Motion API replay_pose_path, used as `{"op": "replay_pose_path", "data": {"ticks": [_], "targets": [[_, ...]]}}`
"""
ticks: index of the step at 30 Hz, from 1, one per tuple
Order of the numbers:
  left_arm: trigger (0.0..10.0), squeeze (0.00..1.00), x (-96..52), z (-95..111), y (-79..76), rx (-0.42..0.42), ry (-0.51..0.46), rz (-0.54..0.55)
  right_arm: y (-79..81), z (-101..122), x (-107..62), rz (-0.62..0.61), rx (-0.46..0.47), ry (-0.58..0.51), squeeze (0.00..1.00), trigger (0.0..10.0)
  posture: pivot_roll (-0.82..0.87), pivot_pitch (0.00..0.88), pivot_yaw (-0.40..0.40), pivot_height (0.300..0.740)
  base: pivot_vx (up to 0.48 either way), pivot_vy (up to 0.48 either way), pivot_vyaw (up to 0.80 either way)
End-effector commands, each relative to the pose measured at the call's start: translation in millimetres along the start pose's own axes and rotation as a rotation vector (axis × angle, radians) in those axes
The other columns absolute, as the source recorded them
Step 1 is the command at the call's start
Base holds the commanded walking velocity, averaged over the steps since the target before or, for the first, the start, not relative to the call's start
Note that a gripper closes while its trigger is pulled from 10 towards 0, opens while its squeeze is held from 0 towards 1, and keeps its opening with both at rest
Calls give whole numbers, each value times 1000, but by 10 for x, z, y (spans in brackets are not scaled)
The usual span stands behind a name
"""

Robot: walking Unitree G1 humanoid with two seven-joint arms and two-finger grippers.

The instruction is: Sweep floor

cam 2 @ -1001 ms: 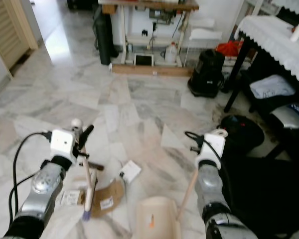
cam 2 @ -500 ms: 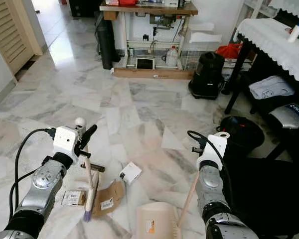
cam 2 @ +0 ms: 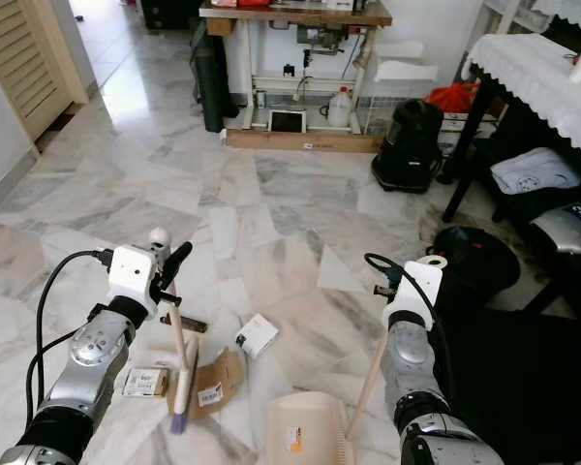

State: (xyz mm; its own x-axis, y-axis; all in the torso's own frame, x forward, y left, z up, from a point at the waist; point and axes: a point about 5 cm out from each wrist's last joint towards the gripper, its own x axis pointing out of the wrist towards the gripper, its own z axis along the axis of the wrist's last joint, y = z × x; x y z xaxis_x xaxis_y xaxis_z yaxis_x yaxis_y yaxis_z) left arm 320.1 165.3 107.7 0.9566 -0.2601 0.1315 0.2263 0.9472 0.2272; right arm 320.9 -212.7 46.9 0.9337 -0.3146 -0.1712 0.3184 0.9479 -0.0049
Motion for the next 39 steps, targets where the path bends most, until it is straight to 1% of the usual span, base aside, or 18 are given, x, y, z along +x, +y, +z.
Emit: {"op": "replay_pose_path", "data": {"ticks": [1,6,17,30,35,39], "targets": [[10000,0,44,82,69,22,-37,13,35,85,34,4,12,-29,0,10000,18,0,-38,740,0,300,0],[10000,0,65,112,75,31,-52,14,39,84,36,3,14,-27,0,10000,21,0,-37,740,0,360,0],[10000,0,110,181,71,44,-76,12,38,90,38,-3,21,-30,0,10000,32,0,-32,740,0,0,0],[10000,0,128,196,67,41,-78,1,33,71,28,-11,27,-24,0,10000,28,0,-21,740,0,0,0],[10000,0,128,197,55,41,-80,-1,24,54,20,-13,27,-20,0,10000,27,0,-19,740,0,291,0],[10000,0,127,196,45,40,-80,-3,24,51,18,-13,27,-20,0,10000,29,0,-20,740,0,0,0]]}}
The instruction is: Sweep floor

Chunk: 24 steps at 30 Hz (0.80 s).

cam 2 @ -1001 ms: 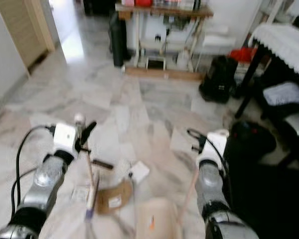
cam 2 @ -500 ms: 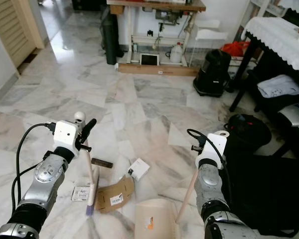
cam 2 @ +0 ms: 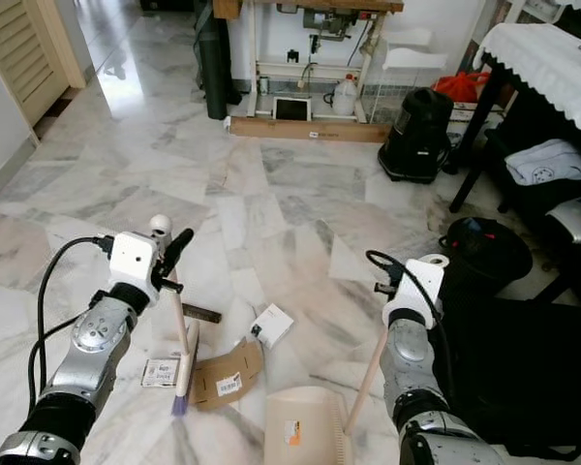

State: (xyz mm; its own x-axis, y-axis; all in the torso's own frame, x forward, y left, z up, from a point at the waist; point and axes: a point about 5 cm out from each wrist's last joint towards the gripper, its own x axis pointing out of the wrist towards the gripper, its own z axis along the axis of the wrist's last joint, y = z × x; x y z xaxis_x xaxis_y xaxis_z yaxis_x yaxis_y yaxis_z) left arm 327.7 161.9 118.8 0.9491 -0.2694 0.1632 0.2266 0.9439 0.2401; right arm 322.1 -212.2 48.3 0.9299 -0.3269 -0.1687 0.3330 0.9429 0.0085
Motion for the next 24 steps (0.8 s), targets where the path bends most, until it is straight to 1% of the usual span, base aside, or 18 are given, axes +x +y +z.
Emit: {"op": "replay_pose_path", "data": {"ticks": [1,5,16,24], "targets": [[10000,0,37,95,34,25,-46,-1,17,35,10,1,12,-17,0,10000,30,0,-21,740,0,277,0],[10000,0,45,104,35,27,-48,-1,27,37,12,3,12,-15,0,10000,31,0,-21,740,0,480,0],[10000,0,48,129,26,49,-59,-10,32,35,10,2,15,-16,0,10000,33,0,-19,740,0,0,0],[10000,0,60,141,16,51,-65,-12,13,39,13,-4,15,-18,0,10000,32,0,-18,740,280,0,0]]}}
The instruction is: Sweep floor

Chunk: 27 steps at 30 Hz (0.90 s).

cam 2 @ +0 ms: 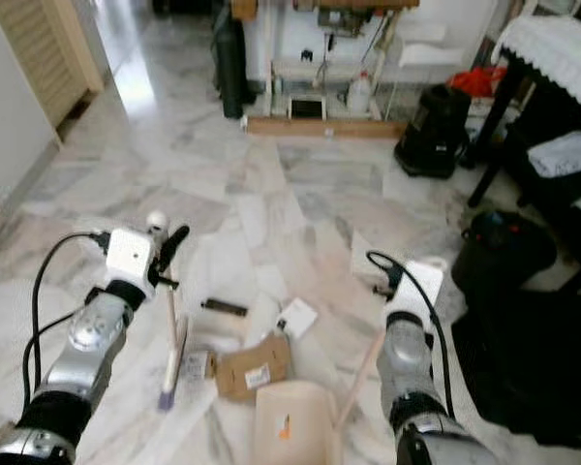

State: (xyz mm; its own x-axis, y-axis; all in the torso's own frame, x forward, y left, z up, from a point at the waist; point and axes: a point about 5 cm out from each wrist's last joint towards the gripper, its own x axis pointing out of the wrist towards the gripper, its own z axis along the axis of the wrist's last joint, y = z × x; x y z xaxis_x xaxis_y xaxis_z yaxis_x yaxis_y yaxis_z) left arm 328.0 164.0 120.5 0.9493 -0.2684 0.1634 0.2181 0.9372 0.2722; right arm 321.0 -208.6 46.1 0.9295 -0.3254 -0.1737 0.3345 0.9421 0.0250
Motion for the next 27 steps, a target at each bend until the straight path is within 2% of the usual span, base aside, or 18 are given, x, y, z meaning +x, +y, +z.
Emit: {"op": "replay_pose_path", "data": {"ticks": [1,15,27], "targets": [[10000,0,61,131,-5,16,-66,-12,-17,66,32,-5,-1,-23,0,10000,32,0,-18,740,281,0,0],[10000,0,58,146,-5,16,-78,-4,-25,63,31,-7,-9,-22,0,10000,35,0,-20,740,280,0,0],[10000,0,67,228,56,16,-124,32,-39,70,35,-12,-10,-26,0,10000,39,0,-22,740,0,0,0]]}}
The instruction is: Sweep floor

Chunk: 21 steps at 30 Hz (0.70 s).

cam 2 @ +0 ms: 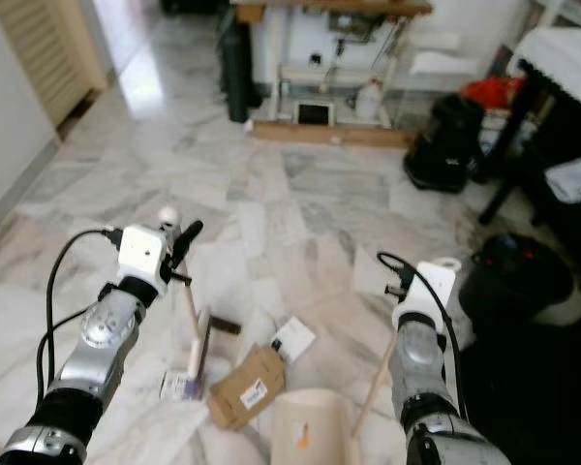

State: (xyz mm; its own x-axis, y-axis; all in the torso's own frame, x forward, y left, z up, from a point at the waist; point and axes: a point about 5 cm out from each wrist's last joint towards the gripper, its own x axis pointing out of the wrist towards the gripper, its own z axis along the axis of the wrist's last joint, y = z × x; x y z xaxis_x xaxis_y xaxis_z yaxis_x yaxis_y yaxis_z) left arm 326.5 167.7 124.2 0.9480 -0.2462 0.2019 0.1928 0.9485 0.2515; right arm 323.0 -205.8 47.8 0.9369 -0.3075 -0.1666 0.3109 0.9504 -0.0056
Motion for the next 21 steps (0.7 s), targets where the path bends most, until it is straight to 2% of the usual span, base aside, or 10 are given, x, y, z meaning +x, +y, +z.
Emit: {"op": "replay_pose_path", "data": {"ticks": [1,4,15,21], "targets": [[10000,0,95,201,10,30,-96,1,-76,51,27,-32,24,-19,0,10000,39,0,-22,740,0,0,0],[10000,0,99,198,2,25,-93,-3,-83,54,30,-34,21,-20,0,10000,38,0,-23,740,0,0,0],[10000,0,96,199,-43,-105,-89,-25,-132,-24,-13,-59,-57,-7,0,10000,32,0,-19,740,0,0,0],[10000,0,92,151,-128,-149,-58,-94,-188,-80,-45,-96,-85,4,0,10000,22,0,-11,740,0,0,0]]}}
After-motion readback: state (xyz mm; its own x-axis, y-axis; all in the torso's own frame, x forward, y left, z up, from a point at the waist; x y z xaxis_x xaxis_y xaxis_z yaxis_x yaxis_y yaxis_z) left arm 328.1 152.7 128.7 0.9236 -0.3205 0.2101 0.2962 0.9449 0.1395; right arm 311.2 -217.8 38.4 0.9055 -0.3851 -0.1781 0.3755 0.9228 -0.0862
